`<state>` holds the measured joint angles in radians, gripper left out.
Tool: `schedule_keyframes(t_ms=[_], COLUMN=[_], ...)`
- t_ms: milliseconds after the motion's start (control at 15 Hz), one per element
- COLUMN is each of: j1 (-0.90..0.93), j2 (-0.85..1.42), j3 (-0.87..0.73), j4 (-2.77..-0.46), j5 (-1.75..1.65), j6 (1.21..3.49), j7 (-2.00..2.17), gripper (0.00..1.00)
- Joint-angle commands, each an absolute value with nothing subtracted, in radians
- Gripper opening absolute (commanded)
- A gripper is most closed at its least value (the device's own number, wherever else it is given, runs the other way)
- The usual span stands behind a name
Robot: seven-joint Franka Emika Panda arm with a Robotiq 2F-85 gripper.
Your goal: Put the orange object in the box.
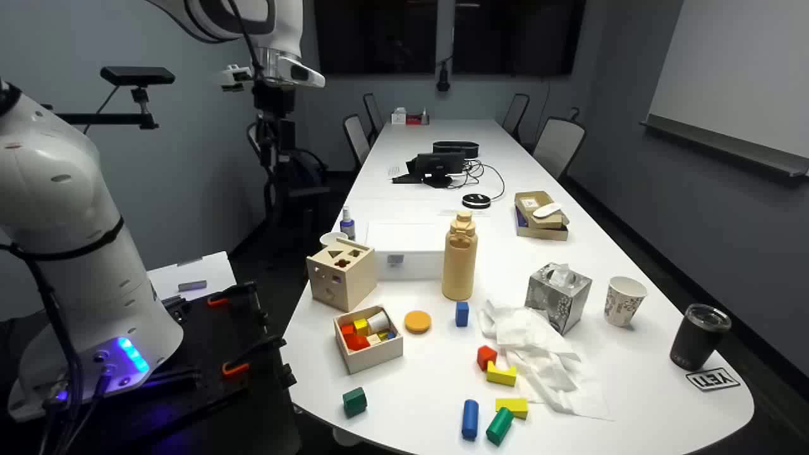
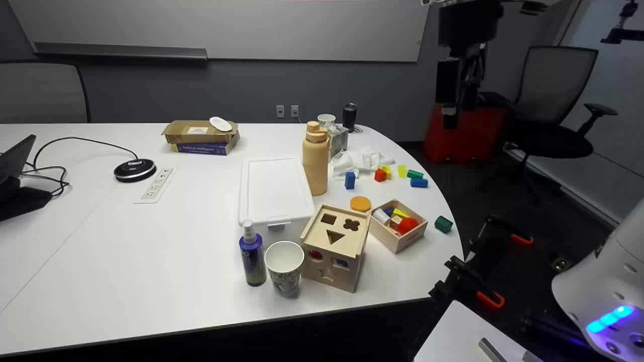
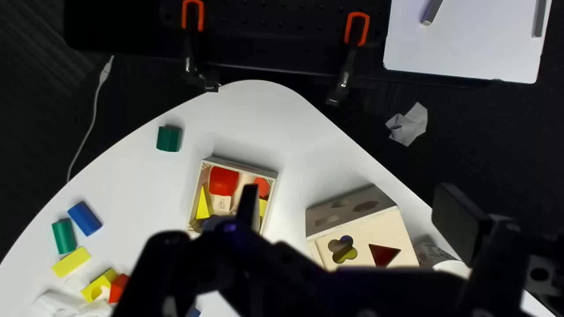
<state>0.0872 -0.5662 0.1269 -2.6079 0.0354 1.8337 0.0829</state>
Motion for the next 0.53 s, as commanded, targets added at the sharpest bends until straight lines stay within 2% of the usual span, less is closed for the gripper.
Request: schedule_keyframes(t_ms=[0,200,467], j1=[0.093,0.057,-0.008], j2=[-0.566,-0.492,-0.286], j3=[0.122,0.099,0.006], j4=[-2.607,-2.576,-2.499], j5=[0.033,0.049,0.094], j6=[1.832,1.935,2.112], j7=[0.085,0.130,0.132], gripper=[1.00,1.00,1.00])
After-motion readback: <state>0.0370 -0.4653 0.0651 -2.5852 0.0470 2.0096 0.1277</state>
